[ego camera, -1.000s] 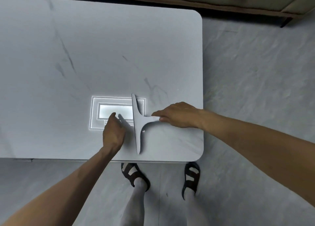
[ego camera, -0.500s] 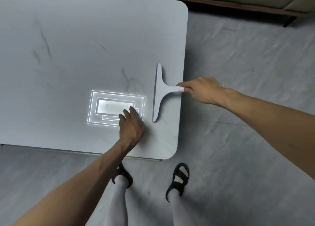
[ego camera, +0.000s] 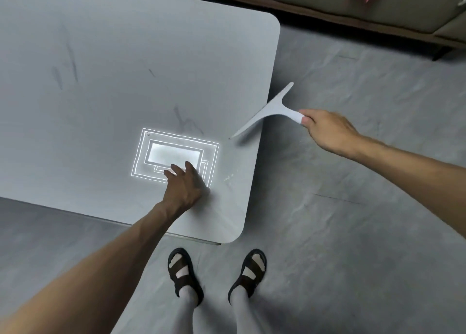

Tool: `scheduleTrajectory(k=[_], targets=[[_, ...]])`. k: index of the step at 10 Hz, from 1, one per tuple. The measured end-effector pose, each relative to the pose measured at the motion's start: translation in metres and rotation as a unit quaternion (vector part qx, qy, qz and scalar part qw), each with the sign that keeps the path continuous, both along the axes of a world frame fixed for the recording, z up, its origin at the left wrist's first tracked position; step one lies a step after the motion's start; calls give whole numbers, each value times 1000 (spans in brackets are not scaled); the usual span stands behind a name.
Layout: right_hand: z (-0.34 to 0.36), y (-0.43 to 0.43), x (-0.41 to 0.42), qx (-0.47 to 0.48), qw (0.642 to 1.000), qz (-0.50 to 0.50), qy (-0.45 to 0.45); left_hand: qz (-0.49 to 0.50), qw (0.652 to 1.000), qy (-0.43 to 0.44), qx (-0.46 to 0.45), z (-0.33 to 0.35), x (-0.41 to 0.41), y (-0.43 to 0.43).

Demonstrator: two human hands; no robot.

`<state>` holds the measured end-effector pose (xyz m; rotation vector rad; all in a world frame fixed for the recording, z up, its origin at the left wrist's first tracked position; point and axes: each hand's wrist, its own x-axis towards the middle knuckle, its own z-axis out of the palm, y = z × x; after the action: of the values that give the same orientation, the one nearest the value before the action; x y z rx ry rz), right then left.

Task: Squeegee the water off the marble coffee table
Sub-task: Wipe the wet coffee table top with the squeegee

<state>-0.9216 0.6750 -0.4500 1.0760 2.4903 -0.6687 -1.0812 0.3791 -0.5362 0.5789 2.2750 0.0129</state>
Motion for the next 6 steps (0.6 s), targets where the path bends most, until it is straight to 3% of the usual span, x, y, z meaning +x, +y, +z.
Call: scheduleTrajectory(k=[2,4,5,6], targets=[[-23,-49,-99,-127,953,-256,99,68,987,76,128,5,-20,-33],[-42,-140,-173,-104,983,-144,47,202,963,90,155,14,-63,-100],[-42,-189,-187,-125,984,-115,55,220,961,99,134,16,-76,-121],[-45,-245,-183,-146,987,22,55,254,956,85,117,16,-88,-143]])
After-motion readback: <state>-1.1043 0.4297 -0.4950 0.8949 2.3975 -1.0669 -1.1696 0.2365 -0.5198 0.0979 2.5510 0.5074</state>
